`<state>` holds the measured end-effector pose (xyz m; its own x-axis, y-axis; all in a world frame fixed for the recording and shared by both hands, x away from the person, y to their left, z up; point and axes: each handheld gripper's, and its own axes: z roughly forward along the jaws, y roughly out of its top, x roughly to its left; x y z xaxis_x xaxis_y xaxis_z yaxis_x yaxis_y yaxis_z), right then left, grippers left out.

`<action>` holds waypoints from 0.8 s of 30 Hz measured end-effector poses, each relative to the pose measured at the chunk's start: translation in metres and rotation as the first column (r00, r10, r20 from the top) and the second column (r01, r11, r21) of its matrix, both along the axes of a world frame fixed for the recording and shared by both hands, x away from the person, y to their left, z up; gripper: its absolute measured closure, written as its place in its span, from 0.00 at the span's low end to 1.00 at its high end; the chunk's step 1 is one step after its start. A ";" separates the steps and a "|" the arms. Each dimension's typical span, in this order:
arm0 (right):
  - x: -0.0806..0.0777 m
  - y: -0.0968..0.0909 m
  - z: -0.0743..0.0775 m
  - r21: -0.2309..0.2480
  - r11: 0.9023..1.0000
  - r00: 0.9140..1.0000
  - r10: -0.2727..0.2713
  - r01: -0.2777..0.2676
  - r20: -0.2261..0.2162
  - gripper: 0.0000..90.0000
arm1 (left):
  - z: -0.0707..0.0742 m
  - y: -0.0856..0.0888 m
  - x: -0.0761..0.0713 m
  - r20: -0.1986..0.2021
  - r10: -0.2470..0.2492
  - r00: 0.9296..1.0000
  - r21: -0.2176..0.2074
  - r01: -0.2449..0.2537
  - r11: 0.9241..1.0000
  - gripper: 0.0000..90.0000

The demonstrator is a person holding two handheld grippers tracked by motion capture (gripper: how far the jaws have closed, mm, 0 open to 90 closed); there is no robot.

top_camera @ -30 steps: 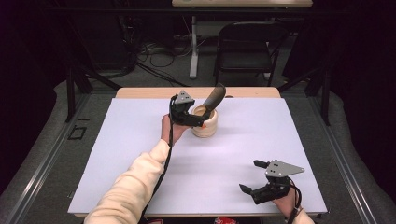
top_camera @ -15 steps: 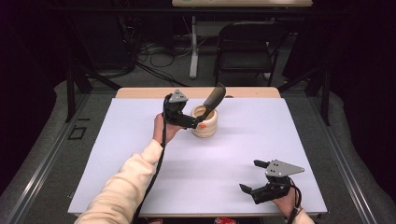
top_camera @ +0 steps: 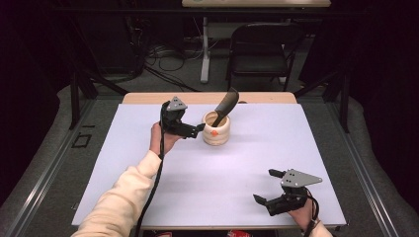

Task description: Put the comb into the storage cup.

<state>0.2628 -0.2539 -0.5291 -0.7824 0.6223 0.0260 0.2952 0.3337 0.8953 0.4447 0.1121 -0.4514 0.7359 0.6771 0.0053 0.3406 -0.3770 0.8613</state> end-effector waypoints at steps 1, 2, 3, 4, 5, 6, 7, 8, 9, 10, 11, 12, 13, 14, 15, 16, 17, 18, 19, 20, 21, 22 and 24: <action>0.000 0.000 0.000 -0.002 1.000 1.000 0.001 -0.001 0.000 0.00 | 0.000 0.002 -0.001 -0.001 0.001 1.000 -0.003 -0.001 1.000 0.00; 0.000 0.000 0.000 -0.002 1.000 1.000 0.001 -0.001 -0.001 0.00 | 0.000 0.003 -0.002 0.001 0.003 1.000 0.000 -0.003 1.000 0.00; 0.000 0.000 0.000 -0.001 1.000 1.000 0.001 -0.001 -0.001 0.00 | -0.001 0.004 -0.003 0.000 0.005 1.000 0.000 -0.005 1.000 0.00; 0.000 0.000 0.000 0.001 1.000 1.000 0.001 -0.001 -0.006 0.00 | -0.001 0.006 -0.004 -0.001 0.006 1.000 0.001 -0.006 1.000 0.00; 0.000 0.000 -0.001 -0.001 1.000 1.000 0.001 -0.001 -0.003 0.00 | -0.001 0.007 -0.005 0.001 0.011 1.000 0.004 -0.011 1.000 0.00; 0.000 -0.001 -0.001 -0.001 1.000 1.000 0.001 -0.001 -0.003 0.00 | 0.000 0.009 -0.006 0.003 0.013 1.000 0.005 -0.013 1.000 0.00; 0.000 -0.001 -0.001 0.000 1.000 1.000 -0.002 0.002 -0.004 0.00 | 0.000 0.010 -0.007 0.003 0.015 1.000 -0.002 -0.015 1.000 0.00; 0.000 -0.001 0.000 0.001 1.000 1.000 -0.002 0.002 -0.004 0.00 | 0.001 0.012 -0.009 0.004 0.019 1.000 -0.004 -0.019 1.000 0.00; 0.000 -0.001 -0.001 0.001 1.000 1.000 -0.002 0.002 -0.005 0.00 | 0.001 0.014 -0.010 0.011 0.021 1.000 -0.011 -0.021 1.000 0.00; 0.000 -0.001 -0.001 -0.001 1.000 1.000 -0.001 0.001 -0.005 0.00 | 0.002 0.016 -0.012 0.010 0.022 1.000 -0.015 -0.021 1.000 0.00; 0.000 -0.001 -0.001 -0.001 1.000 1.000 -0.001 0.001 -0.005 0.00 | 0.001 0.018 -0.014 0.012 0.023 1.000 -0.016 -0.023 1.000 0.00; 0.000 -0.001 -0.001 0.001 1.000 1.000 -0.001 0.001 -0.006 0.00 | 0.001 0.019 -0.016 0.014 0.025 1.000 -0.013 -0.025 1.000 0.00; 0.000 -0.001 -0.001 0.002 1.000 1.000 -0.002 0.002 -0.006 0.00 | 0.001 0.021 -0.018 0.015 0.028 0.999 -0.015 -0.028 1.000 0.00; 0.000 -0.001 -0.001 0.002 1.000 1.000 -0.002 0.002 -0.007 0.00 | 0.000 0.022 -0.019 0.016 0.030 0.999 -0.011 -0.030 1.000 0.00; 0.000 -0.001 -0.001 0.001 1.000 1.000 -0.002 0.002 -0.006 0.00 | 0.000 0.024 -0.021 0.020 0.031 0.999 -0.007 -0.031 0.999 0.00; 0.000 -0.001 -0.001 0.001 1.000 1.000 -0.002 0.002 -0.006 0.00 | -0.001 0.026 -0.023 0.021 0.036 0.999 -0.011 -0.036 0.999 0.00; 0.000 -0.001 -0.001 -0.001 1.000 1.000 -0.004 0.004 -0.007 0.00 | -0.002 0.028 -0.024 0.018 0.039 0.999 -0.011 -0.039 0.999 0.00; 0.001 -0.001 -0.001 0.000 1.000 1.000 -0.003 0.003 -0.007 0.00 | -0.003 0.031 -0.025 0.015 0.041 0.999 -0.010 -0.041 0.999 0.00; 0.001 0.000 -0.001 -0.001 1.000 1.000 -0.005 0.005 -0.010 0.00 | -0.003 0.032 -0.026 0.016 0.044 0.999 -0.009 -0.044 0.999 0.00; 0.001 0.000 -0.001 -0.002 1.000 1.000 -0.005 0.005 -0.010 0.00 | -0.005 0.034 -0.027 0.012 0.049 0.999 -0.004 -0.049 0.999 0.00; 0.000 0.000 -0.001 -0.001 1.000 1.000 -0.004 0.004 -0.006 0.00 | -0.006 0.036 -0.028 0.009 0.052 0.999 0.000 -0.052 0.999 0.00; 0.000 -0.001 -0.001 0.000 1.000 1.000 -0.005 0.005 -0.006 0.00 | -0.008 0.037 -0.029 0.007 0.056 0.998 0.004 -0.056 0.998 0.00; 0.000 -0.001 -0.001 0.004 1.000 1.000 -0.006 0.006 -0.009 0.00 | -0.011 0.039 -0.031 -0.001 0.062 0.998 0.015 -0.062 0.998 0.00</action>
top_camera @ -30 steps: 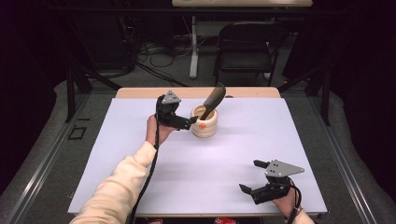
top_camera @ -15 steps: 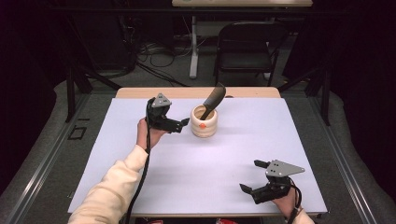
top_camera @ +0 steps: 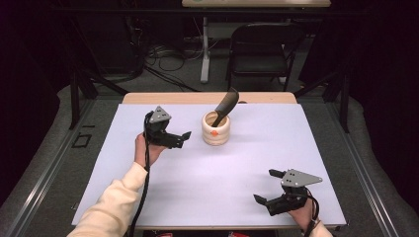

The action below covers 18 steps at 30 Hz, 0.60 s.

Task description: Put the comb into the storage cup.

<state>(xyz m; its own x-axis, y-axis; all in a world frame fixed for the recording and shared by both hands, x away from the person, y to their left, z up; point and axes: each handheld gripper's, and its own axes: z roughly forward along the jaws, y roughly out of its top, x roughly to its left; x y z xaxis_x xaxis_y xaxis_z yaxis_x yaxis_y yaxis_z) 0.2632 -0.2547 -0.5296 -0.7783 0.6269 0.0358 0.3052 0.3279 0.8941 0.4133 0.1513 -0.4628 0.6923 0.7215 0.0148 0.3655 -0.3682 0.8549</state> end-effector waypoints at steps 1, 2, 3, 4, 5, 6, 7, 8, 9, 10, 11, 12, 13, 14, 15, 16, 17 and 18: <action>0.000 0.000 0.000 0.003 1.000 1.000 0.000 0.000 -0.001 0.00 | -0.001 0.001 -0.001 -0.003 0.002 1.000 0.005 -0.002 1.000 0.00; 0.001 0.000 0.000 0.001 1.000 1.000 0.000 0.000 0.000 0.00 | -0.002 0.002 -0.003 -0.006 0.002 1.000 0.010 -0.002 1.000 0.00; 0.000 0.001 0.000 -0.005 1.000 1.000 0.001 -0.001 -0.003 0.00 | -0.003 0.003 -0.005 -0.004 0.001 1.000 0.021 -0.001 1.000 0.00; 0.000 0.001 0.000 -0.004 1.000 1.000 0.002 -0.002 -0.001 0.00 | -0.003 0.003 -0.007 0.001 0.002 1.000 0.025 -0.002 1.000 0.00; -0.001 0.001 0.000 -0.004 1.000 1.000 -0.001 0.001 -0.002 0.00 | -0.004 0.004 -0.009 0.004 -0.001 1.000 0.025 0.001 1.000 0.00; -0.001 0.001 0.001 -0.005 1.000 1.000 -0.003 0.003 0.002 0.00 | -0.004 0.005 -0.011 0.004 0.000 1.000 0.022 0.000 1.000 0.00; -0.001 0.001 0.000 -0.004 1.000 1.000 -0.004 0.004 -0.001 0.00 | -0.004 0.007 -0.014 0.005 0.000 1.000 0.021 0.000 1.000 0.00; 0.000 0.001 0.000 -0.004 1.000 1.000 -0.008 0.008 -0.002 0.00 | -0.004 0.008 -0.015 0.008 0.002 1.000 0.018 -0.002 1.000 0.00; 0.000 0.001 0.000 -0.005 1.000 1.000 -0.009 0.009 -0.004 0.00 | -0.004 0.010 -0.018 0.013 0.002 1.000 0.014 -0.003 1.000 0.00; 0.001 0.001 0.000 -0.007 1.000 1.000 -0.006 0.006 -0.006 0.00 | -0.004 0.011 -0.020 0.015 0.002 1.000 0.014 -0.002 1.000 0.00; 0.001 0.001 -0.001 -0.010 1.000 1.000 -0.003 0.003 -0.004 0.00 | -0.003 0.013 -0.022 0.018 0.004 1.000 0.012 -0.004 1.000 0.00; 0.001 0.001 -0.001 -0.009 1.000 1.000 -0.004 0.004 -0.003 0.00 | -0.004 0.015 -0.025 0.021 0.007 1.000 0.008 -0.007 1.000 0.00; 0.000 0.001 0.000 -0.008 1.000 1.000 -0.004 0.004 -0.002 0.00 | -0.004 0.017 -0.027 0.023 0.009 1.000 0.006 -0.009 1.000 0.00; 0.000 0.001 0.000 -0.008 1.000 1.000 -0.005 0.005 -0.001 0.00 | -0.004 0.018 -0.030 0.024 0.011 1.000 0.003 -0.011 1.000 0.00; 0.000 0.001 0.000 -0.006 1.000 1.000 -0.006 0.006 0.000 0.00 | -0.004 0.020 -0.032 0.026 0.011 1.000 0.003 -0.011 1.000 0.00; 0.000 0.001 0.000 -0.008 1.000 1.000 -0.005 0.005 0.001 0.00 | -0.005 0.021 -0.035 0.029 0.014 0.999 -0.001 -0.014 1.000 0.00; -0.001 0.001 0.000 -0.008 1.000 1.000 -0.006 0.006 0.000 0.00 | -0.005 0.023 -0.038 0.030 0.015 0.999 -0.001 -0.015 1.000 0.00; 0.000 0.001 0.000 -0.010 1.000 1.000 -0.004 0.004 -0.001 0.00 | -0.006 0.025 -0.040 0.028 0.012 1.000 0.005 -0.012 1.000 0.00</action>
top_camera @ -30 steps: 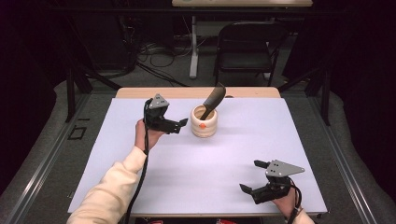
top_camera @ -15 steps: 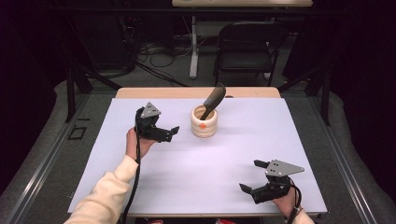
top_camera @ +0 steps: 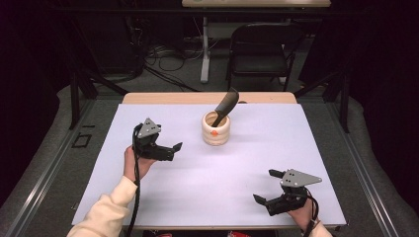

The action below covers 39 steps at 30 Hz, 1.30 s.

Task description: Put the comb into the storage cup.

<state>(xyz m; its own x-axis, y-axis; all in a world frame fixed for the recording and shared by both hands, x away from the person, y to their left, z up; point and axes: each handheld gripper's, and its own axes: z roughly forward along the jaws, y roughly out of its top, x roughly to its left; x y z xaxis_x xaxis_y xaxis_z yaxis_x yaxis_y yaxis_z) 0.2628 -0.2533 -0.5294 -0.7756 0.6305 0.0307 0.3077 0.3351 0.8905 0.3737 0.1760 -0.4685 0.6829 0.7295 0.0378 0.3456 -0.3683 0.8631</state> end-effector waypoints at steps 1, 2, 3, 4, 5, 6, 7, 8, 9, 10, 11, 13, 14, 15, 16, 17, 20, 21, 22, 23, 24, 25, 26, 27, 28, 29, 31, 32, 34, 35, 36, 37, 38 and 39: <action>0.000 0.000 0.000 -0.001 1.000 1.000 0.000 0.000 0.001 0.00 | -0.001 0.001 -0.002 0.001 0.003 1.000 -0.004 -0.003 1.000 0.00; 0.000 0.000 0.000 -0.001 1.000 1.000 0.000 0.000 0.000 0.00 | -0.001 0.003 -0.004 0.003 0.006 1.000 -0.004 -0.006 1.000 0.00; 0.001 0.000 0.000 -0.001 1.000 1.000 0.002 -0.002 -0.002 0.00 | -0.002 0.005 -0.006 0.002 0.008 1.000 -0.004 -0.008 1.000 0.00; 0.001 0.000 -0.001 -0.001 1.000 1.000 0.001 -0.001 -0.004 0.00 | -0.004 0.006 -0.007 -0.001 0.009 1.000 -0.003 -0.009 1.000 0.00; 0.001 0.000 -0.001 -0.003 1.000 1.000 0.000 0.000 -0.005 0.00 | -0.005 0.007 -0.009 -0.004 0.011 1.000 -0.003 -0.011 1.000 0.00; 0.001 0.000 0.000 -0.002 1.000 1.000 0.001 -0.001 -0.005 0.00 | -0.006 0.008 -0.011 -0.008 0.012 1.000 -0.002 -0.012 1.000 0.00; 0.000 0.000 0.000 -0.002 1.000 1.000 0.000 0.000 -0.004 0.00 | -0.007 0.010 -0.014 -0.007 0.013 1.000 -0.003 -0.013 1.000 0.00; 0.000 0.001 0.000 -0.003 1.000 1.000 0.000 0.000 -0.002 0.00 | -0.008 0.011 -0.016 -0.005 0.016 1.000 -0.002 -0.016 1.000 0.00; 0.000 0.001 0.000 -0.003 1.000 1.000 0.000 0.000 -0.001 0.00 | -0.009 0.012 -0.019 -0.005 0.017 1.000 -0.001 -0.017 1.000 0.00; 0.000 0.001 0.000 -0.004 1.000 1.000 -0.001 0.001 -0.002 0.00 | -0.010 0.013 -0.021 -0.004 0.016 1.000 0.000 -0.016 1.000 0.00; 0.001 0.001 -0.001 -0.004 1.000 1.000 -0.001 0.001 -0.001 0.00 | -0.010 0.014 -0.024 -0.003 0.019 1.000 0.000 -0.019 1.000 0.00; 0.000 0.000 -0.001 -0.004 1.000 1.000 -0.001 0.001 -0.002 0.00 | -0.012 0.015 -0.029 0.000 0.022 1.000 -0.001 -0.022 1.000 0.00; 0.001 0.000 -0.001 -0.005 1.000 1.000 -0.002 0.002 -0.002 0.00 | -0.013 0.016 -0.031 0.003 0.025 1.000 -0.003 -0.025 1.000 0.00; 0.001 0.000 -0.001 -0.005 1.000 1.000 -0.001 0.001 -0.002 0.00 | -0.015 0.017 -0.034 0.004 0.028 1.000 -0.007 -0.028 1.000 0.00; 0.001 0.001 -0.001 -0.004 1.000 1.000 -0.003 0.003 -0.005 0.00 | -0.016 0.018 -0.036 0.001 0.030 1.000 -0.006 -0.030 1.000 0.00; 0.001 0.001 -0.001 -0.005 1.000 1.000 -0.003 0.003 -0.007 0.00 | -0.017 0.020 -0.038 0.001 0.030 1.000 -0.006 -0.030 1.000 0.00; 0.000 0.001 -0.001 -0.003 1.000 1.000 -0.003 0.003 -0.009 0.00 | -0.020 0.024 -0.047 0.001 0.037 0.999 -0.002 -0.037 0.999 0.00; 0.001 0.001 -0.001 -0.005 1.000 1.000 -0.003 0.003 -0.007 0.00 | -0.021 0.024 -0.049 0.000 0.039 0.999 -0.006 -0.039 0.999 0.00; 0.001 0.001 -0.001 -0.006 1.000 1.000 -0.003 0.002 -0.005 0.00 | -0.022 0.025 -0.052 0.000 0.042 0.999 -0.007 -0.042 0.999 0.00; 0.001 0.001 -0.001 -0.006 1.000 1.000 -0.002 0.002 -0.004 0.00 | -0.023 0.027 -0.055 0.001 0.040 0.999 -0.003 -0.040 0.999 0.00; 0.001 0.001 -0.001 -0.007 1.000 1.000 -0.002 0.002 -0.004 0.00 | -0.024 0.028 -0.057 0.002 0.042 0.999 -0.002 -0.042 0.999 0.00; 0.001 0.001 -0.001 -0.006 1.000 1.000 -0.003 0.003 -0.005 0.00 | -0.024 0.029 -0.059 0.003 0.045 0.999 -0.005 -0.045 0.999 0.00; 0.001 0.001 -0.001 -0.008 1.000 1.000 -0.004 0.004 -0.008 0.00 | -0.025 0.030 -0.061 0.000 0.049 0.999 -0.006 -0.049 0.999 0.00; 0.001 0.001 -0.001 -0.009 1.000 1.000 -0.004 0.004 -0.007 0.00 | -0.026 0.032 -0.062 -0.001 0.050 0.999 -0.004 -0.050 0.999 0.00; 0.001 0.001 -0.001 -0.010 1.000 1.000 -0.004 0.004 -0.008 0.00 | -0.028 0.032 -0.064 -0.002 0.055 0.998 -0.009 -0.055 0.998 0.00; 0.001 0.001 -0.001 -0.010 1.000 1.000 -0.005 0.005 -0.007 0.00 | -0.029 0.033 -0.065 -0.004 0.057 0.998 -0.008 -0.057 0.998 0.00; 0.001 0.002 -0.001 -0.009 1.000 1.000 -0.004 0.004 -0.008 0.00 | -0.033 0.035 -0.068 -0.014 0.062 0.998 -0.001 -0.062 0.998 0.00; 0.001 0.002 -0.002 -0.009 1.000 1.000 -0.003 0.003 -0.007 0.00 | -0.034 0.035 -0.070 -0.017 0.067 0.998 0.001 -0.067 0.998 0.00; 0.001 0.002 -0.001 -0.010 1.000 1.000 -0.003 0.003 -0.006 0.00 | -0.037 0.036 -0.073 -0.022 0.069 0.997 0.008 -0.068 0.998 0.00; 0.001 0.001 -0.001 -0.008 1.000 1.000 -0.004 0.004 -0.006 0.00 | -0.038 0.036 -0.075 -0.027 0.069 0.997 0.006 -0.069 0.998 0.00; 0.001 0.001 -0.001 -0.009 1.000 1.000 -0.005 0.005 -0.007 0.00 | -0.040 0.036 -0.076 -0.028 0.067 0.997 0.006 -0.066 0.998 0.00; 0.001 0.001 -0.001 -0.009 1.000 1.000 -0.006 0.006 -0.007 0.00 | -0.041 0.036 -0.078 -0.030 0.070 0.997 0.002 -0.070 0.998 0.00; 0.001 0.001 -0.001 -0.010 1.000 1.000 -0.006 0.006 -0.007 0.00 | -0.042 0.037 -0.079 -0.026 0.070 0.997 0.003 -0.070 0.998 0.00; 0.001 0.001 -0.001 -0.010 1.000 1.000 -0.005 0.005 -0.007 0.00 | -0.043 0.037 -0.081 -0.025 0.072 0.997 -0.002 -0.072 0.997 0.00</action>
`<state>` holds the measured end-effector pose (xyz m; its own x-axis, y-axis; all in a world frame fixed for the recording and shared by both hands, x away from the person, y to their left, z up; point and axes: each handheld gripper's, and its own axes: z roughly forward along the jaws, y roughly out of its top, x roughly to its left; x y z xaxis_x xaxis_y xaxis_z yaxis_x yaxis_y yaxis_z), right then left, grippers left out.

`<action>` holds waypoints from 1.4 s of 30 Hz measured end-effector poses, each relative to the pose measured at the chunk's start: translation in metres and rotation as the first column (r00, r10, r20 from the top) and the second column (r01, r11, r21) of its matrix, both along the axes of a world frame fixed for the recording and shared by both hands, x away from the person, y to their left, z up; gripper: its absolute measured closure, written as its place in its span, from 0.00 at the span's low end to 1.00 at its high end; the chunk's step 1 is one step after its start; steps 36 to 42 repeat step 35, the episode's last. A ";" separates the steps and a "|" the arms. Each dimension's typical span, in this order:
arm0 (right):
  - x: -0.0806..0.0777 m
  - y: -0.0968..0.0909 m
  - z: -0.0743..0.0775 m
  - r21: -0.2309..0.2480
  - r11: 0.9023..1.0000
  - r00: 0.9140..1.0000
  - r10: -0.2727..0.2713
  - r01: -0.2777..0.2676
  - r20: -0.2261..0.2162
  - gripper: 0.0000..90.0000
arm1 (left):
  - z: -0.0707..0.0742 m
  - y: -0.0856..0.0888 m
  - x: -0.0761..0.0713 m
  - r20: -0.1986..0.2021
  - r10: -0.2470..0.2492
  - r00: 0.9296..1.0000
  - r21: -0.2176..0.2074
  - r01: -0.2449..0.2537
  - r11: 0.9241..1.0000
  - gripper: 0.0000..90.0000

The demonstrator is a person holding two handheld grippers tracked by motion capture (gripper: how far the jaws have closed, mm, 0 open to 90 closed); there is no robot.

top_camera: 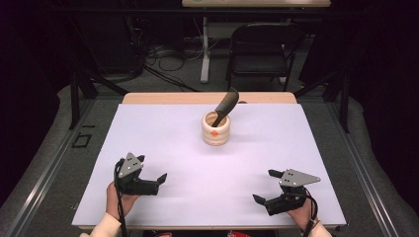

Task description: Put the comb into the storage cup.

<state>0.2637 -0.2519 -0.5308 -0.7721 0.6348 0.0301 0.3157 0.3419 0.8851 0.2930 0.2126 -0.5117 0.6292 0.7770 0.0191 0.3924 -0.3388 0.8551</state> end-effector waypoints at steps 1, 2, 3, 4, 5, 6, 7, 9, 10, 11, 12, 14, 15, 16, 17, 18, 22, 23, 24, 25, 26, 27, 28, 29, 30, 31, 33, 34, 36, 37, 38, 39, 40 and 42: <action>0.000 0.000 0.000 -0.001 1.000 1.000 0.001 -0.001 0.000 0.00 | -0.001 0.000 -0.001 -0.001 0.000 1.000 0.002 0.000 1.000 0.00; 0.000 0.000 0.000 0.000 1.000 1.000 0.001 -0.001 0.003 0.00 | -0.002 0.000 -0.003 -0.003 0.001 1.000 0.001 -0.001 1.000 0.00; 0.000 0.000 0.000 0.000 1.000 1.000 0.001 -0.001 0.003 0.00 | -0.003 0.001 -0.004 -0.005 0.000 1.000 0.003 0.000 1.000 0.00; 0.000 0.000 0.000 -0.001 1.000 1.000 0.002 -0.002 0.005 0.00 | -0.004 0.001 -0.006 -0.003 0.000 1.000 0.006 0.000 1.000 0.00; 0.000 0.000 0.000 -0.002 1.000 1.000 0.002 -0.002 0.005 0.00 | -0.005 0.000 -0.008 -0.002 0.009 1.000 0.006 -0.009 1.000 0.00; 0.000 0.000 0.000 -0.002 1.000 1.000 0.003 -0.003 0.005 0.00 | -0.006 0.000 -0.010 0.001 0.017 1.000 0.003 -0.017 1.000 0.00; 0.000 0.000 0.000 -0.003 1.000 1.000 0.003 -0.003 0.005 0.00 | -0.007 0.000 -0.012 0.005 0.021 1.000 0.003 -0.021 1.000 0.00; 0.000 0.000 0.000 -0.003 1.000 1.000 0.000 0.000 0.001 0.00 | -0.009 0.000 -0.014 0.005 0.022 1.000 0.012 -0.022 1.000 0.00; 0.000 0.000 0.000 -0.002 1.000 1.000 -0.001 0.001 0.001 0.00 | -0.010 -0.001 -0.015 0.005 0.019 1.000 0.011 -0.019 1.000 0.00; 0.000 0.000 0.000 -0.001 1.000 1.000 -0.002 0.002 0.000 0.00 | -0.011 -0.001 -0.016 0.002 0.018 1.000 0.010 -0.018 1.000 0.00; -0.001 0.000 0.000 -0.001 1.000 1.000 -0.002 0.002 0.000 0.00 | -0.012 -0.001 -0.017 -0.001 0.015 1.000 0.012 -0.015 1.000 0.00; 0.000 -0.001 0.000 -0.001 1.000 1.000 -0.002 0.002 0.002 0.00 | -0.015 0.000 -0.019 -0.007 0.009 1.000 0.011 -0.009 1.000 0.00; 0.000 -0.001 0.000 0.000 1.000 1.000 -0.002 0.002 0.001 0.00 | -0.016 0.000 -0.020 -0.010 0.013 1.000 0.011 -0.012 1.000 0.00; 0.000 -0.001 0.000 -0.001 1.000 1.000 -0.002 0.002 0.001 0.00 | -0.017 0.001 -0.020 -0.012 0.009 1.000 0.013 -0.009 1.000 0.00; 0.000 -0.001 0.000 -0.002 1.000 1.000 -0.002 0.002 0.000 0.00 | -0.018 0.001 -0.021 -0.014 0.008 1.000 0.014 -0.008 1.000 0.00; 0.000 0.000 0.000 -0.001 1.000 1.000 -0.002 0.002 -0.001 0.00 | -0.018 0.001 -0.022 -0.016 0.008 1.000 0.014 -0.008 1.000 0.00; 0.000 -0.001 0.000 0.000 1.000 1.000 -0.001 0.001 0.002 0.00 | -0.019 0.001 -0.026 -0.012 0.004 1.000 0.014 -0.004 1.000 0.00; 0.000 -0.001 0.000 0.000 1.000 1.000 -0.002 0.002 0.002 0.00 | -0.020 0.001 -0.026 -0.009 0.004 1.000 0.013 -0.004 1.000 0.00; 0.000 -0.001 0.000 0.000 1.000 1.000 -0.001 0.001 0.002 0.00 | -0.020 0.001 -0.026 -0.010 0.006 1.000 0.008 -0.006 1.000 0.00; 0.000 -0.001 0.000 -0.001 1.000 1.000 -0.001 0.001 0.003 0.00 | -0.021 0.001 -0.027 -0.011 0.004 1.000 0.006 -0.004 1.000 0.00; 0.000 -0.001 0.000 0.000 1.000 1.000 -0.002 0.002 0.003 0.00 | -0.021 0.000 -0.027 -0.007 0.003 1.000 0.011 -0.003 1.000 0.00; 0.000 -0.001 0.001 -0.002 1.000 1.000 0.000 0.000 0.008 0.00 | -0.021 0.000 -0.027 -0.002 -0.003 1.000 0.017 0.003 1.000 0.00; 0.000 -0.001 0.001 -0.002 1.000 1.000 0.001 -0.001 0.008 0.00 | -0.022 0.000 -0.027 -0.001 -0.006 1.000 0.019 0.006 1.000 0.00; 0.000 -0.001 0.001 -0.002 1.000 1.000 0.002 -0.001 0.008 0.00 | -0.022 0.000 -0.027 0.000 -0.009 1.000 0.018 0.009 1.000 0.00; 0.000 -0.001 0.001 -0.004 1.000 1.000 0.003 -0.003 0.010 0.00 | -0.022 0.001 -0.027 -0.007 -0.010 1.000 0.014 0.011 1.000 0.00; -0.001 -0.001 0.001 -0.004 1.000 1.000 0.003 -0.003 0.009 0.00 | -0.022 0.002 -0.026 -0.007 -0.015 1.000 0.010 0.015 1.000 0.00; -0.001 -0.002 0.001 -0.003 1.000 1.000 0.005 -0.005 0.010 0.00 | -0.022 0.003 -0.025 -0.007 -0.014 1.000 0.006 0.014 1.000 0.00; -0.001 -0.002 0.001 -0.002 1.000 1.000 0.007 -0.007 0.011 0.00 | -0.022 0.003 -0.024 -0.012 -0.012 1.000 0.003 0.012 1.000 0.00; -0.001 -0.003 0.001 -0.003 1.000 1.000 0.007 -0.007 0.011 0.00 | -0.023 0.004 -0.023 -0.015 -0.014 1.000 0.006 0.014 1.000 0.00; -0.001 -0.003 0.001 -0.003 1.000 1.000 0.007 -0.007 0.011 0.00 | -0.023 0.004 -0.023 -0.015 -0.014 1.000 0.006 0.014 1.000 0.00; -0.001 -0.003 0.001 -0.003 1.000 1.000 0.007 -0.007 0.011 0.00 | -0.023 0.004 -0.023 -0.015 -0.014 1.000 0.006 0.014 1.000 0.00; -0.001 -0.003 0.001 -0.003 1.000 1.000 0.007 -0.007 0.011 0.00 | -0.023 0.004 -0.023 -0.015 -0.014 1.000 0.006 0.014 1.000 0.00; -0.001 -0.003 0.001 -0.003 1.000 1.000 0.007 -0.007 0.011 0.00 | -0.023 0.004 -0.023 -0.015 -0.014 1.000 0.006 0.014 1.000 0.00; -0.001 -0.003 0.001 -0.003 1.000 1.000 0.007 -0.007 0.011 0.00 | -0.023 0.004 -0.023 -0.015 -0.014 1.000 0.006 0.014 1.000 0.00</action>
